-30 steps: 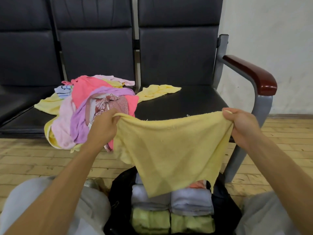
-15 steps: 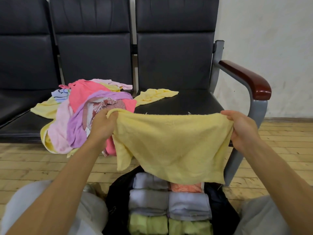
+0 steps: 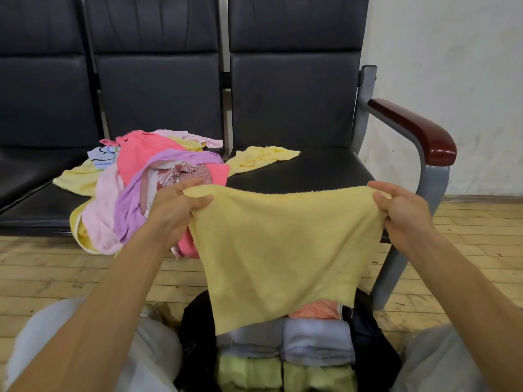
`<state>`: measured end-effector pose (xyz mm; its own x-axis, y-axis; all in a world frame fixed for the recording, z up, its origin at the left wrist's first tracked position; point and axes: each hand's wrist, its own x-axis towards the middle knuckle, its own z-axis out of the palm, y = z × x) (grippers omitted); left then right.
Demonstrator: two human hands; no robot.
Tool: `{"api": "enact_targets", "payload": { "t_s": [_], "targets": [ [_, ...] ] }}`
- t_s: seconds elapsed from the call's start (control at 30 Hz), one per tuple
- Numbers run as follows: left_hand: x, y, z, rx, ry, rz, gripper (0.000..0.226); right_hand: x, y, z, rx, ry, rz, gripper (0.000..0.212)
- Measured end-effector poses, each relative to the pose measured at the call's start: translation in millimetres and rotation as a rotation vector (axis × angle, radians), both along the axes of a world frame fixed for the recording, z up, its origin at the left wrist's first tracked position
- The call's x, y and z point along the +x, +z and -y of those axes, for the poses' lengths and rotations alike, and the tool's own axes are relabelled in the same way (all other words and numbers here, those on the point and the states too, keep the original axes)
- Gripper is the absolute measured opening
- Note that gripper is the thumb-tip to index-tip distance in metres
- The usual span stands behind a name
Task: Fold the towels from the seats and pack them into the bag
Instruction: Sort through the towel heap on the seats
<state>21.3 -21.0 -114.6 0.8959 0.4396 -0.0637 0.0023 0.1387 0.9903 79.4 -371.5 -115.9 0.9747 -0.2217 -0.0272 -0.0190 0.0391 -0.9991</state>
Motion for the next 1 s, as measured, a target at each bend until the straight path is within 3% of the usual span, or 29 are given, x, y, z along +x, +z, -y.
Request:
{"api": "enact_targets", "payload": {
  "t_s": [0.1,0.17,0.33,0.4,0.57,0.87,1.0],
  "targets": [
    [-5,2,1,0.641,0.105,-0.01,0.047,-2,2,1,-0.021,-0.017,0.017,0.027],
    [-6,1,1,0.899,0.129,-0.008,0.041,-3,4,1,-0.046,-0.039,0.031,0.027],
    [-2,-5,-4,1.105,0.167,-0.009,0.013,-5,5,-2,-0.058,-0.066,0.044,0.023],
    [-3,-5,-6,1.136,0.189,-0.008,0.017,-5,5,-3,-0.034,-0.06,0.044,0.019],
    [-1,-5,-12,0.954,0.192,0.046,0.018,-3,3,-3,-0.035,-0.047,0.059,0.015],
    [6,4,-4,0.134,0.188,0.046,0.01,1,0,-1,-0.061,-0.047,0.045,0.027],
    [7,5,-2,0.09,0.069,0.066,0.012,4,0,2,-0.064,-0.088,0.037,0.03]
  ]
}}
